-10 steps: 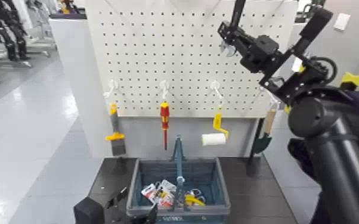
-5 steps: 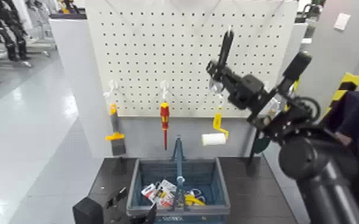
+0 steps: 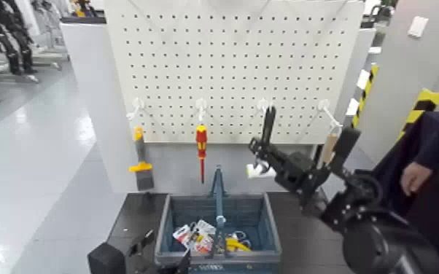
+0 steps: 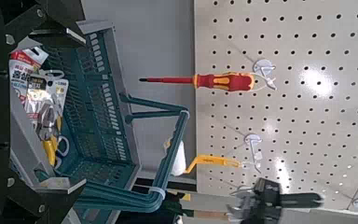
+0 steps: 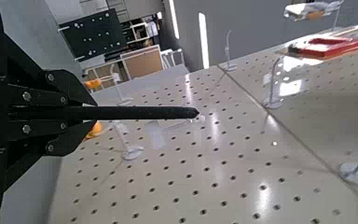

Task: Put the black wrench into the crate.

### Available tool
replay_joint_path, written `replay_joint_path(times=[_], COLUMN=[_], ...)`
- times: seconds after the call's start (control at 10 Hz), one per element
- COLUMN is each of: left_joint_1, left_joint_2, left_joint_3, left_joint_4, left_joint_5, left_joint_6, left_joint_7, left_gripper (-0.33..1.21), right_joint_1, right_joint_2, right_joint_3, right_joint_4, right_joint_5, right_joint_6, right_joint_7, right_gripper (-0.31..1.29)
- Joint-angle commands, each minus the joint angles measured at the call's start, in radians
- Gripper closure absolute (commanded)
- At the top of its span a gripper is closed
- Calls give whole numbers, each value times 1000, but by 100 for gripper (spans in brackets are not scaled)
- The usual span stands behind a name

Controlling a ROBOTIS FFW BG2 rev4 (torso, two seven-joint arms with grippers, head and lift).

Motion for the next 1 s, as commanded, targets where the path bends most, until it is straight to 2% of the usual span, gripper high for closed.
replay_joint_path(times=[0.1,0.6,1.0], left_joint_1=[0,0,-1], left_joint_2=[0,2,2], left_joint_3=[-2,-6,-8], left_joint_4=[0,-2,0], left_joint_5=[0,0,0], left_joint_6=[-1,1,1], left_joint_7=[-1,-1,-1], left_gripper=[24,24,24], right_joint_1=[56,67,65], right_joint_2=[3,-1,-1], right_joint_3=[3,20,26], right_joint_4=[52,186,232], right_joint_5=[10,69,99], right_joint_6=[8,28,36], right_joint_7=[-1,23,29], right_gripper=[109,109,109])
